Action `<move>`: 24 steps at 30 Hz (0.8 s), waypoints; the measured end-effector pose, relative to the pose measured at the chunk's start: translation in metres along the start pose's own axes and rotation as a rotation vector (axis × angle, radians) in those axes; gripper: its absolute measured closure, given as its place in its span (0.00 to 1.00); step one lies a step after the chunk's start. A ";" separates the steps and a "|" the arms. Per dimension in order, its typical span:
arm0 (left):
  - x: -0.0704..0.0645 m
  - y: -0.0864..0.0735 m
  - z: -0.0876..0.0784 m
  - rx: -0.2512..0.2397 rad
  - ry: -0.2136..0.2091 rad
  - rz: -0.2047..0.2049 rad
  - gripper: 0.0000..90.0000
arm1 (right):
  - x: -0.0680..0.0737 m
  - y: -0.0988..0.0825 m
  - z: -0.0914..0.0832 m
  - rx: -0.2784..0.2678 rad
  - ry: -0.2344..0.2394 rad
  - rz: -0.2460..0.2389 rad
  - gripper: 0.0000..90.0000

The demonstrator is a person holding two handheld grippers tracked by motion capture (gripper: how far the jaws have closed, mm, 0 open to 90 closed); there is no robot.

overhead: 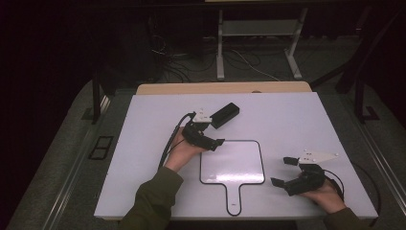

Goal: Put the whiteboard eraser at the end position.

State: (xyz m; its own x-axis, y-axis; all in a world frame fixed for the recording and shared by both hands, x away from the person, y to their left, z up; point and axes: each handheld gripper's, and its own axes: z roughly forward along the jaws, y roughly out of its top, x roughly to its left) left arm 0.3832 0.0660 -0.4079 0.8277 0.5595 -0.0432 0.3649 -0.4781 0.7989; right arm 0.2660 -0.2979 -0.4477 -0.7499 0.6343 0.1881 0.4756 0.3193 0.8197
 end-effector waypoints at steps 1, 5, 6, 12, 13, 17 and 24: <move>-0.001 -0.003 -0.003 0.000 -0.001 -0.003 0.10 | 0.000 0.000 0.000 -0.001 0.001 0.000 0.00; -0.008 -0.011 -0.015 -0.012 0.005 0.004 0.06 | 0.000 0.000 0.000 0.001 0.002 0.001 0.00; -0.009 -0.013 -0.018 -0.015 0.006 0.006 0.06 | 0.000 -0.001 0.000 0.002 0.003 0.002 0.00; -0.019 -0.026 -0.037 -0.051 0.015 0.011 0.02 | 0.001 -0.001 0.000 0.000 0.005 0.004 0.00; -0.020 -0.028 -0.040 -0.053 0.020 0.009 0.01 | 0.001 -0.001 0.000 -0.001 0.005 0.003 0.00; -0.027 -0.041 -0.051 -0.066 0.030 0.007 0.00 | 0.001 -0.001 0.001 0.002 0.006 0.006 0.00; -0.032 -0.062 -0.072 -0.102 0.046 -0.004 0.00 | 0.001 -0.001 0.001 0.002 0.005 0.002 0.00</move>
State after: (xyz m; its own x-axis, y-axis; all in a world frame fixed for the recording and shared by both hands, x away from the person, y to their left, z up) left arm 0.3035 0.1265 -0.4132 0.8049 0.5930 -0.0209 0.3209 -0.4054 0.8560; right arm 0.2652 -0.2970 -0.4483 -0.7509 0.6317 0.1927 0.4783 0.3189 0.8182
